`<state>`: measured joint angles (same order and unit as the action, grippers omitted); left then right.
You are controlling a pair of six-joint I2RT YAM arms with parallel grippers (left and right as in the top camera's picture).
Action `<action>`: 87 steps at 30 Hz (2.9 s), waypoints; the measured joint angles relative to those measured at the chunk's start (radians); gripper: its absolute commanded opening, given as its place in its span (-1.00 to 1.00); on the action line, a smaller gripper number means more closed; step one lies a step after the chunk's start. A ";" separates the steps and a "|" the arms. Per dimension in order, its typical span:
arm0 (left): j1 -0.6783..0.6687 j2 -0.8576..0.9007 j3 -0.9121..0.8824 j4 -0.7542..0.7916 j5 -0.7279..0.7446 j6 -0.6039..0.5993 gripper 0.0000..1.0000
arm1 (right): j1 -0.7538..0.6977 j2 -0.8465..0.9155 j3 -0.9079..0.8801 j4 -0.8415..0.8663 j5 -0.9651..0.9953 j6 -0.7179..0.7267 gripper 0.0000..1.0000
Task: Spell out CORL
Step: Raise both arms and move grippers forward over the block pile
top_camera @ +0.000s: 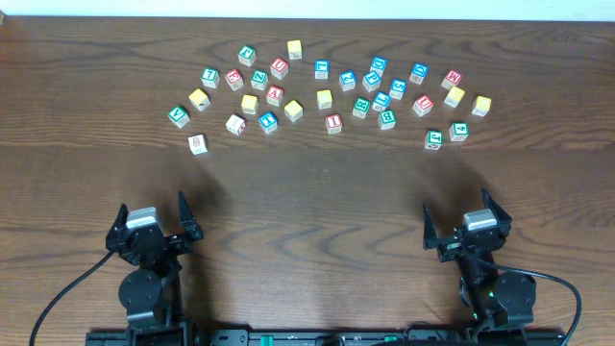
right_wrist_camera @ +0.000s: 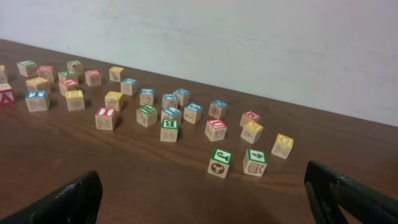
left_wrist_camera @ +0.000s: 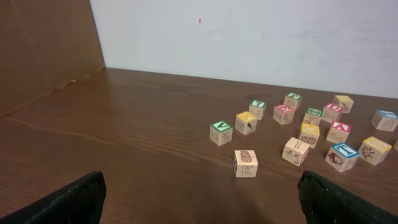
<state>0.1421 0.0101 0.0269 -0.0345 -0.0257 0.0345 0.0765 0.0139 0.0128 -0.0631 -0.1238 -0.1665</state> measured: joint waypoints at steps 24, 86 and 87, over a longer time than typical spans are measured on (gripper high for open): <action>0.000 0.323 0.305 -0.110 -0.004 0.000 0.95 | 0.000 0.581 0.495 -0.085 -0.072 -0.003 0.98; -0.006 1.492 1.601 -1.087 0.284 -0.147 0.95 | 0.000 1.419 1.475 -0.974 -0.278 0.029 0.93; -0.011 1.492 1.601 -1.087 0.288 -0.153 0.95 | 0.000 1.419 1.475 -0.974 -0.278 0.042 0.92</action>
<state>0.1314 1.5024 1.6276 -1.1213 0.2619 -0.1184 0.0765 1.4334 1.4876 -1.0367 -0.4019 -0.1246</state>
